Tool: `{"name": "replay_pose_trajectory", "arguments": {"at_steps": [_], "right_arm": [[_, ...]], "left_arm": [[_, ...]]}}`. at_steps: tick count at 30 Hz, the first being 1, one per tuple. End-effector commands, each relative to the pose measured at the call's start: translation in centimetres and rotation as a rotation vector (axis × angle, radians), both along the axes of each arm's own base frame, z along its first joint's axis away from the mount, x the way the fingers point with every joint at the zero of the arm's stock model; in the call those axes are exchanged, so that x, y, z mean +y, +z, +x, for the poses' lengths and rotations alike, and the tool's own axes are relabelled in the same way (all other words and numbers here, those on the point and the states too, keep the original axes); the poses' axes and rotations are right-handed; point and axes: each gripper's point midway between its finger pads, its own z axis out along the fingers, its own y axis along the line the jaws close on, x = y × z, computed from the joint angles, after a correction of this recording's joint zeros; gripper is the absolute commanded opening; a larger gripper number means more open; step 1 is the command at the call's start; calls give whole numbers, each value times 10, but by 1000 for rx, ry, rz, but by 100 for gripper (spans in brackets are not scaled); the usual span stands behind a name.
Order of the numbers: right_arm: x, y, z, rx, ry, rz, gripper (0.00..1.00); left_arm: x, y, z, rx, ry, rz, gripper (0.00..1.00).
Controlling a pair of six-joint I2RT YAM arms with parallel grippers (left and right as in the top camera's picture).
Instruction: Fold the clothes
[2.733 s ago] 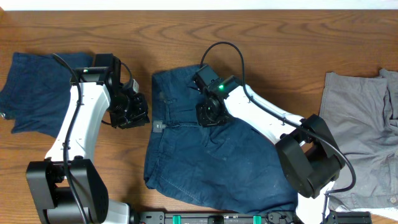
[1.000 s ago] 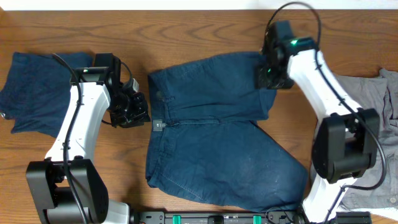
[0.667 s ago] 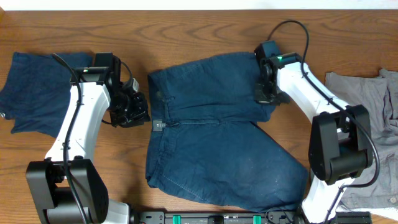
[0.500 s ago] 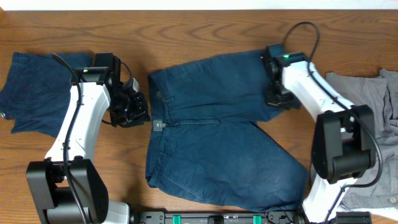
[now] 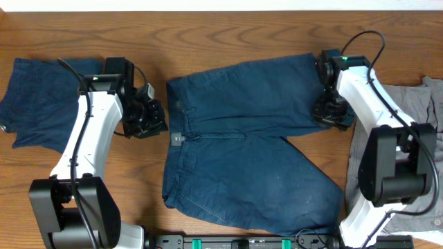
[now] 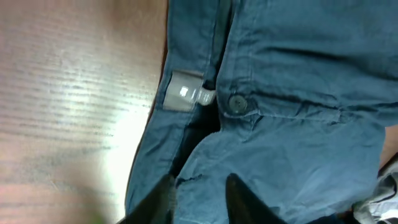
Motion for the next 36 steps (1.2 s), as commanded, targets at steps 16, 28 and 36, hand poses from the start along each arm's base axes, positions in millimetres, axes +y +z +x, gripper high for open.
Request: {"name": "replay_pose_trajectory", "arguments": {"at_steps": [16,28,36], "right_arm": [[52,56,-20,-66,295,319,56],[45,55,-16,-78,274,298,56],[24,54,4,-158,180,205,58]], "left_arm": [[-44,-70,-1,101,-161,7,47],[-88,-71,-8,125,-266,-270,6],[-44,-25,56,-40,-37,-272,6]]}}
